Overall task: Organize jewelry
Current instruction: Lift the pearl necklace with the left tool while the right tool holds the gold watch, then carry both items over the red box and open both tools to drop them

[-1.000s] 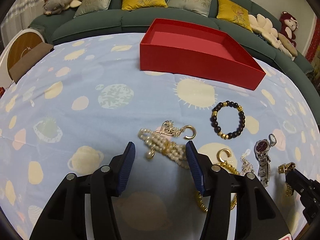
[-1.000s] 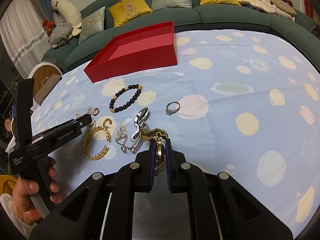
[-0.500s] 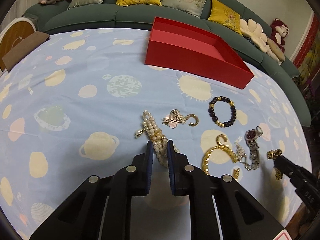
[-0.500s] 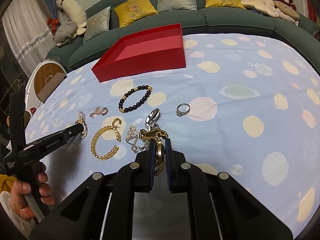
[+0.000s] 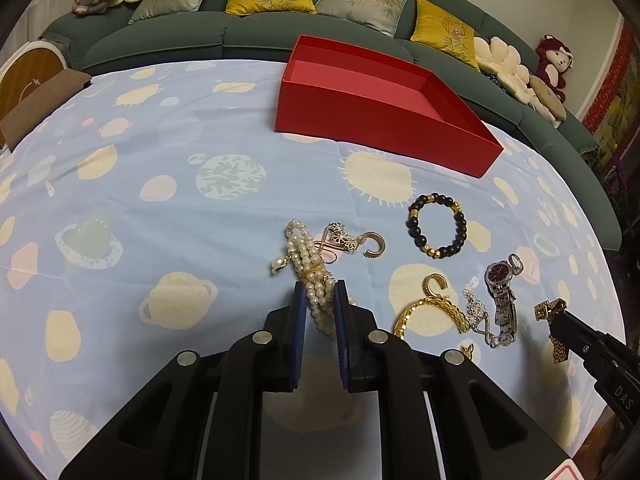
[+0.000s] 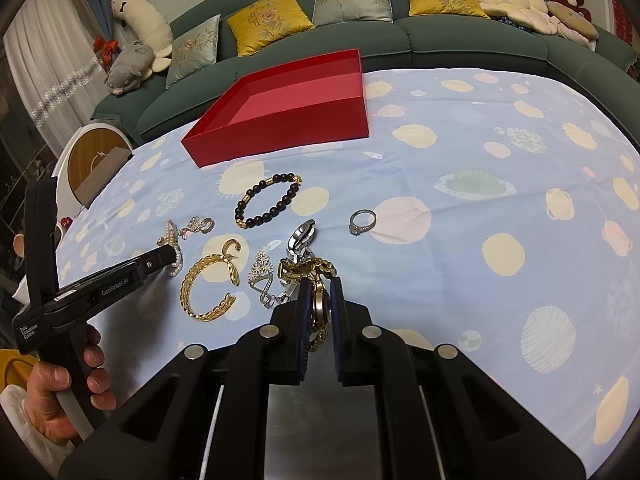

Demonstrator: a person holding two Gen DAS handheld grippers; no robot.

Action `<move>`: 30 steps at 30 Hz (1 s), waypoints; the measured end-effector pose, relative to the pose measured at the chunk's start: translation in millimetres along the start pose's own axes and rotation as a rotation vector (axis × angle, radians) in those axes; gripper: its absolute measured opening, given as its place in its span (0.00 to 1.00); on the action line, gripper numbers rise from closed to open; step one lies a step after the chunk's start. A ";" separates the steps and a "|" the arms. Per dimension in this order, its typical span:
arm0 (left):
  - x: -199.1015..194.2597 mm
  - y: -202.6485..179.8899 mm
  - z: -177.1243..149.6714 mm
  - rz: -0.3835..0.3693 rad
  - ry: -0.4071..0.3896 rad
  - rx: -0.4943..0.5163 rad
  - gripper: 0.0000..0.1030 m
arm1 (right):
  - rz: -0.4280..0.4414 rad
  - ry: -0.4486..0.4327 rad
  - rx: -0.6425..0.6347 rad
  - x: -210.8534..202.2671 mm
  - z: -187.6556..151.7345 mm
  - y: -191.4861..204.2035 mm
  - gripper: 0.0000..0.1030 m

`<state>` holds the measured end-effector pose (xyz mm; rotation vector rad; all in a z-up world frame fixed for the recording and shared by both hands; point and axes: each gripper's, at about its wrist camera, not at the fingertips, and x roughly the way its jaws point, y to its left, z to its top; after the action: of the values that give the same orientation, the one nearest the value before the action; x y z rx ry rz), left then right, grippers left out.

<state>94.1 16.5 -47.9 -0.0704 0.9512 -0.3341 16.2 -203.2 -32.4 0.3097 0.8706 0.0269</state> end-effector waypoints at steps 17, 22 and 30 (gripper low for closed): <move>-122.3 -45.4 49.9 -0.118 -0.247 0.113 0.11 | 0.045 -0.184 -0.077 -64.5 45.3 30.8 0.08; -156.7 -63.1 107.3 -0.134 -0.357 0.199 0.11 | 0.081 -0.256 -0.098 -83.5 100.9 39.5 0.08; -92.5 -77.4 190.9 -0.054 -0.375 0.263 0.11 | 0.057 -0.245 -0.090 -22.5 191.6 32.8 0.08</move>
<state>179.7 -44.6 151.9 0.0801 0.5295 -0.4751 149.8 -224.4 109.0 0.2473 0.6159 0.0791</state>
